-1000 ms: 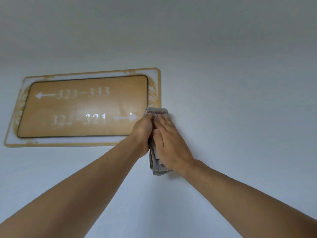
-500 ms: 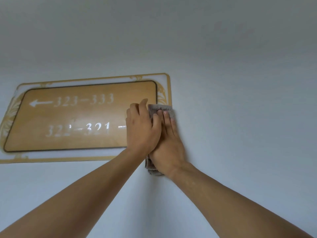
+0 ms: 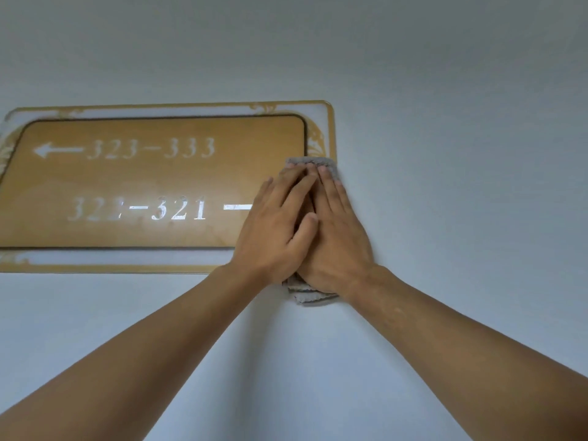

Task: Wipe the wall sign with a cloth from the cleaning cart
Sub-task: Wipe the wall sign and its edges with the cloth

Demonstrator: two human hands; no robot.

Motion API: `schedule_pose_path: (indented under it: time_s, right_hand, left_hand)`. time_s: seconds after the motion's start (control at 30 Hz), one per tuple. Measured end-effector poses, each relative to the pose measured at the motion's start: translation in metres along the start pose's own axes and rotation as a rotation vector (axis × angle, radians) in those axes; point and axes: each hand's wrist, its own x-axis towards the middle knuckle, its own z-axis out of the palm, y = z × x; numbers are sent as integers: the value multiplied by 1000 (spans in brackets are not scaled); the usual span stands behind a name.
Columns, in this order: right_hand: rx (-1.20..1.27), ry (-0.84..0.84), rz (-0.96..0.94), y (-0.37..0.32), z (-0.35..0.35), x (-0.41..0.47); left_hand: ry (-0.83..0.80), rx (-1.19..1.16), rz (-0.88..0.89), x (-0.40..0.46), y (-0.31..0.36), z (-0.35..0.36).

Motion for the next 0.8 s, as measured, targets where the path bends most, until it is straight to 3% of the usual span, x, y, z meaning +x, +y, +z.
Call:
schedule_pose_path:
  time_s: [0.13,0.23,0.4,0.53,0.8]
  right_hand:
    - [-89,-15,42,10,5,15]
    - [-181,-41,6,21,2,37]
    - [-146,-49,114,44,-6,93]
    - [-90,-26,127,52,-3,116]
    - [-85,-67,147,65,-5,160]
  left_hand:
    - [70,107,-172,-7,-34,-17]
    - [56,275,-132,-4,-45,-28]
    - [44,412,-180,2,-73,-50]
    - [47,414,-285,-8,-94,-53]
    - [122,374,-274,-10,-101,-49]
